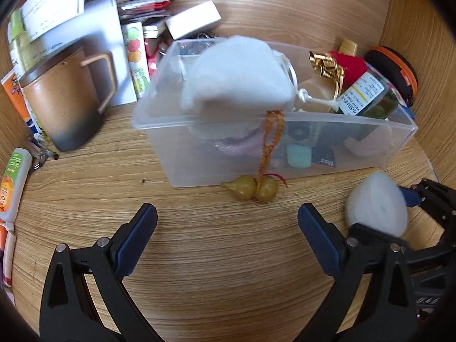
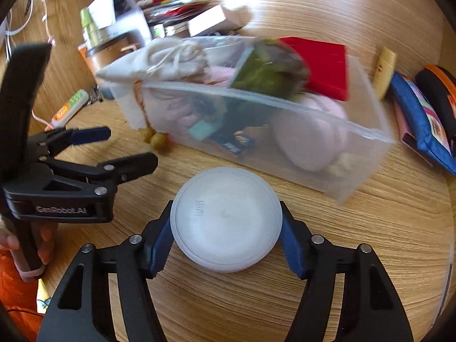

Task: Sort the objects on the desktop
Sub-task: 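Grasp the yellow gourd pendant with the left tool while the right tool lifts the tin, then carry the white tin and gourd pendant over the clear bin with both tools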

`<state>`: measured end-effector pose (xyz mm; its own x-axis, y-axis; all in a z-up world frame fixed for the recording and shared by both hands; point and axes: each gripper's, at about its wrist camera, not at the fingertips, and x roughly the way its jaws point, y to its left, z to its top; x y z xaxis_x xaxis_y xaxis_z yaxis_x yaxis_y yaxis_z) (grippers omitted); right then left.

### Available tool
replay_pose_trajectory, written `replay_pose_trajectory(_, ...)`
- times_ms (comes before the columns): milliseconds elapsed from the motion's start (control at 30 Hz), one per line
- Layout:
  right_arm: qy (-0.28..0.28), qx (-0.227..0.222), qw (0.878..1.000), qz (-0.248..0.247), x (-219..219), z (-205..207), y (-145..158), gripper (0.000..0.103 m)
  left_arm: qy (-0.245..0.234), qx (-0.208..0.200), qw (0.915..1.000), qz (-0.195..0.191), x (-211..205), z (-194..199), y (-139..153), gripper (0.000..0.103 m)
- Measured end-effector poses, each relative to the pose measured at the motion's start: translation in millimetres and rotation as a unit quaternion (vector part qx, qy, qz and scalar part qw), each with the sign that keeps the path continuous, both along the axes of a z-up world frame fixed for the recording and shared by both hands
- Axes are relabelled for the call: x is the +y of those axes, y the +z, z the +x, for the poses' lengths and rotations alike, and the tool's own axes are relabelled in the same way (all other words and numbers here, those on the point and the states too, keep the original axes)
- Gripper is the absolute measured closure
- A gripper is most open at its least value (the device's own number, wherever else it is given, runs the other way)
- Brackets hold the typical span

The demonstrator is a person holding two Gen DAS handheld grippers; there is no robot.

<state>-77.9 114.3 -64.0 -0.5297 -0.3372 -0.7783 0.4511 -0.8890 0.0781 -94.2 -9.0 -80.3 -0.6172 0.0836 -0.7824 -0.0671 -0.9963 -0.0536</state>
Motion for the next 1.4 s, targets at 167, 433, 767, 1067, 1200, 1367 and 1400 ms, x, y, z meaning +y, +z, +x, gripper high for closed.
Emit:
replay_pose_trajectory(167,-0.011,0.017,1.0,-0.019,22.9,-3.6,11.8,0.041,0.001,0.0,1.0,0.001,11.5,-4.2,1.0,0.004)
replay_pose_trajectory(433,0.0,0.053,0.998,-0.03,37.9,2.0,28.5,0.041,0.001,-0.007,1.0,0.0,17.0,-7.9,-0.9,0.029)
replay_pose_trajectory(767,0.008,0.062,0.998,-0.031,43.3,2.5,34.2,0.041,-0.002,-0.003,1.0,0.003,20.4,-10.5,4.1,0.051)
replay_pose_trajectory(1067,0.007,0.075,0.997,-0.033,42.7,4.9,40.3,0.041,-0.025,0.008,0.9996,-0.011,22.6,-6.8,8.4,0.072)
replay_pose_trajectory(1200,0.005,0.079,0.996,-0.033,43.2,7.6,41.4,0.041,-0.035,0.019,0.9991,-0.017,27.0,-2.8,13.3,0.072)
replay_pose_trajectory(1367,-0.003,0.087,0.996,-0.035,45.7,9.2,46.1,0.041,-0.043,0.037,0.9983,-0.011,25.2,12.0,26.6,0.072)
replay_pose_trajectory(1400,-0.005,0.089,0.995,-0.035,45.7,9.3,47.2,0.041,-0.04,0.045,0.9981,-0.012,24.2,15.8,31.4,0.072)
